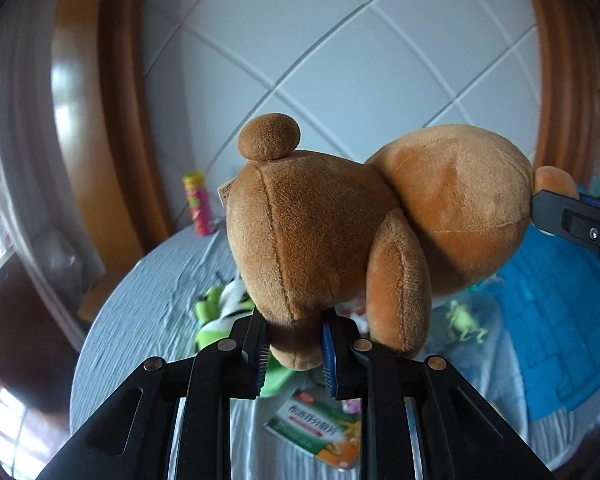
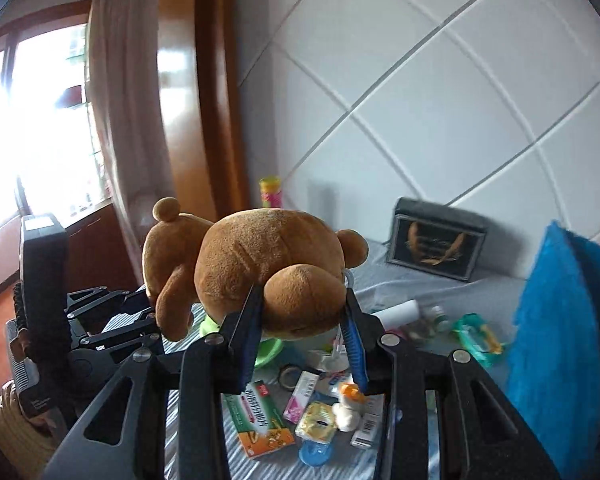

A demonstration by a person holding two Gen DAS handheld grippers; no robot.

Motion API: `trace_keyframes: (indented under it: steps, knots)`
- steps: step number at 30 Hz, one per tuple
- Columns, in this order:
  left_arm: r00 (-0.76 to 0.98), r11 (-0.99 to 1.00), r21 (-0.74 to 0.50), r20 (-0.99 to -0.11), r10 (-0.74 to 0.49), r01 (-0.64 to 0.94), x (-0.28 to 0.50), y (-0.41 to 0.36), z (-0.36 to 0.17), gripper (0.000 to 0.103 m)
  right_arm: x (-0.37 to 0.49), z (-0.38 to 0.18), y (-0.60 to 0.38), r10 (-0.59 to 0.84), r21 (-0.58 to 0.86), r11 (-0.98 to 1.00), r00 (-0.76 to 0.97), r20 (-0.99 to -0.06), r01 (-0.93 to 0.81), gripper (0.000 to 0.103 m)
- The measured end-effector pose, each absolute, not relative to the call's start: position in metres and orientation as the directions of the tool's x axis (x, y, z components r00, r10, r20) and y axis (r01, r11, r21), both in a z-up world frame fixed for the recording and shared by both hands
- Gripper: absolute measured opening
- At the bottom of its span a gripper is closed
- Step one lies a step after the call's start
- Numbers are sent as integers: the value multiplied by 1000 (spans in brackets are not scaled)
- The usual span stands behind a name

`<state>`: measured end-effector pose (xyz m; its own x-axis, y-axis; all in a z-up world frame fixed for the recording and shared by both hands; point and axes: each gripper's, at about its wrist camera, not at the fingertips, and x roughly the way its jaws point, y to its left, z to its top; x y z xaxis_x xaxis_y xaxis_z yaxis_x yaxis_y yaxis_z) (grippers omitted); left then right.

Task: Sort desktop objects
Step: 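Lift and carry the brown teddy bear over the blue bin, then open both tools to drop the teddy bear into the bin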

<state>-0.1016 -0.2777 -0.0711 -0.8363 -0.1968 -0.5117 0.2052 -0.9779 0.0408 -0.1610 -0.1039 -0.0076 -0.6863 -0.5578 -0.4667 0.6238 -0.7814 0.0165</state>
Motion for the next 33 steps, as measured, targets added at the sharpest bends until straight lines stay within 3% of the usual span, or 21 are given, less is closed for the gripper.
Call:
trace_keyframes:
  steps: [9,17,24,29,32,33]
  knots:
    - [-908,-999,41,-418,-9,-8,-99,-176,-8,21,-105,54,-13,-394,-56,-896,-847,-357,440,37]
    - [-895,-985,32,-423,138,-167,-120,-30,21,22,-76,85,112,-236,-77,-960,-925,-297,270,37]
    - [-843,-972,13,-502,195,-233,-151,112,10,22,-84,87,224,-144,-109,-976,-938,-314,186,37]
    - [-793,-968,-1,-574,204,-249,-161,170,-11,23,-99,70,289,-129,-89,-981,-921,-367,173,37]
    - [-800,-972,11,-570,185,-233,-158,173,-13,34,-103,64,319,-128,-69,-984,-915,-382,167,37]
    - [-804,-974,16,-567,178,-227,-157,173,-14,53,-104,62,328,-127,-64,-985,-915,-383,163,37]
